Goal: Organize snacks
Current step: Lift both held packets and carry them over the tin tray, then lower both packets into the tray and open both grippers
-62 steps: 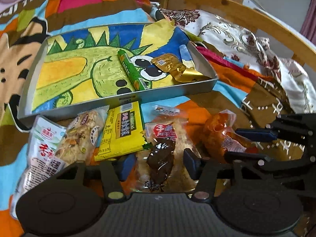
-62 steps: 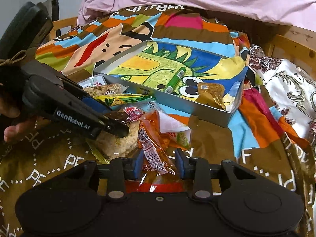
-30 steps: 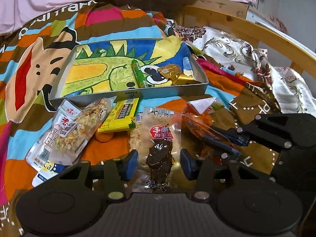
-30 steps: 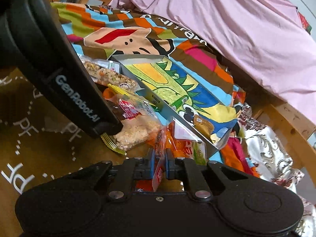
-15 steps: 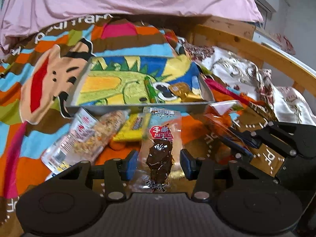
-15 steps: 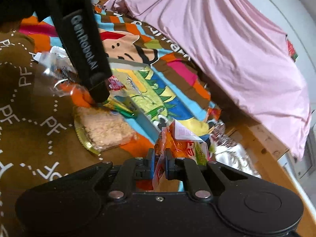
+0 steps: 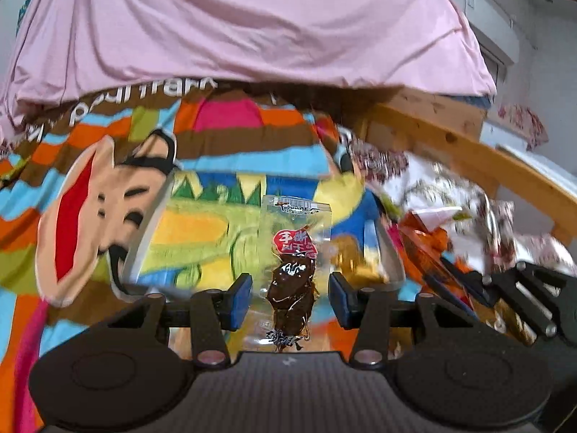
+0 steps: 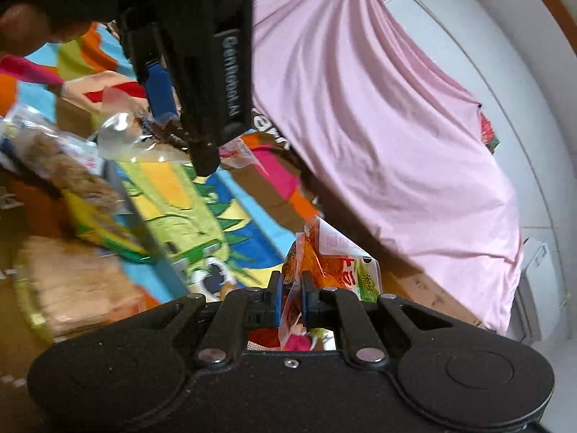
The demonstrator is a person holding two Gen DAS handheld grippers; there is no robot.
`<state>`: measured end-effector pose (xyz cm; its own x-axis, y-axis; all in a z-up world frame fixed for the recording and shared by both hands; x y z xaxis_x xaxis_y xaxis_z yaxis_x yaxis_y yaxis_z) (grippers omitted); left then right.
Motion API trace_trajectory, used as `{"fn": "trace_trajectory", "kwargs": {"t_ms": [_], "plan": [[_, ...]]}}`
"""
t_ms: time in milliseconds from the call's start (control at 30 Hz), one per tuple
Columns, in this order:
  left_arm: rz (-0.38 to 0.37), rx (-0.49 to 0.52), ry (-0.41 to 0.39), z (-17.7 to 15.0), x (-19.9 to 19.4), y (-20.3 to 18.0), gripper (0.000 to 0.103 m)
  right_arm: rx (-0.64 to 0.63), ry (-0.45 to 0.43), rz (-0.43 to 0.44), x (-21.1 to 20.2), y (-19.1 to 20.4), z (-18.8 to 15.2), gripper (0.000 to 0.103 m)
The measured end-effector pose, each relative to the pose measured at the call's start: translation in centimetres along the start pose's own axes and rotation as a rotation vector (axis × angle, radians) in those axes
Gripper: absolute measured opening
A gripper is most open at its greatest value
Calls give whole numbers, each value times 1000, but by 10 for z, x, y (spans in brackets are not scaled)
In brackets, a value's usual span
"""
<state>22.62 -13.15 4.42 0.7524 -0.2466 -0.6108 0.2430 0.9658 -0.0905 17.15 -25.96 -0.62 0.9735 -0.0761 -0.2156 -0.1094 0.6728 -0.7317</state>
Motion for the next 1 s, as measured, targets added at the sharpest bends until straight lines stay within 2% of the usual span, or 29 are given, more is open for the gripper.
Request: {"fn": "trace_trajectory", "kwargs": {"t_ms": [200,400,633,867,1000], "plan": [[35,38,-54,36,33,-11,50,37,-32,-12,43,-5,7,10],[32,45,-14,54,86,-18,50,166,0,65,83,-6,3,10],[61,-65,44,56,142,2,50,282,71,125,117,1,-7,10],[103,-120,99,50,172,17,51,358,126,217,132,9,-14,11],[117,-135,143,43,186,19,51,370,130,240,136,9,-14,13]]}}
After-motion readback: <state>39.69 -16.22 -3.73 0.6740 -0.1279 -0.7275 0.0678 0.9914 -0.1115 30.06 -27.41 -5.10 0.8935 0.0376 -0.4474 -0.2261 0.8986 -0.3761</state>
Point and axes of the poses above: each gripper's, at about its wrist camera, not at the fingertips, and x roughly the way its jaws point, y to its left, z to its top, the point moved 1 cm from there along x, roughly the way its jaws point, and after that the axes turned 5 degrees about y, right-handed, at the moved point
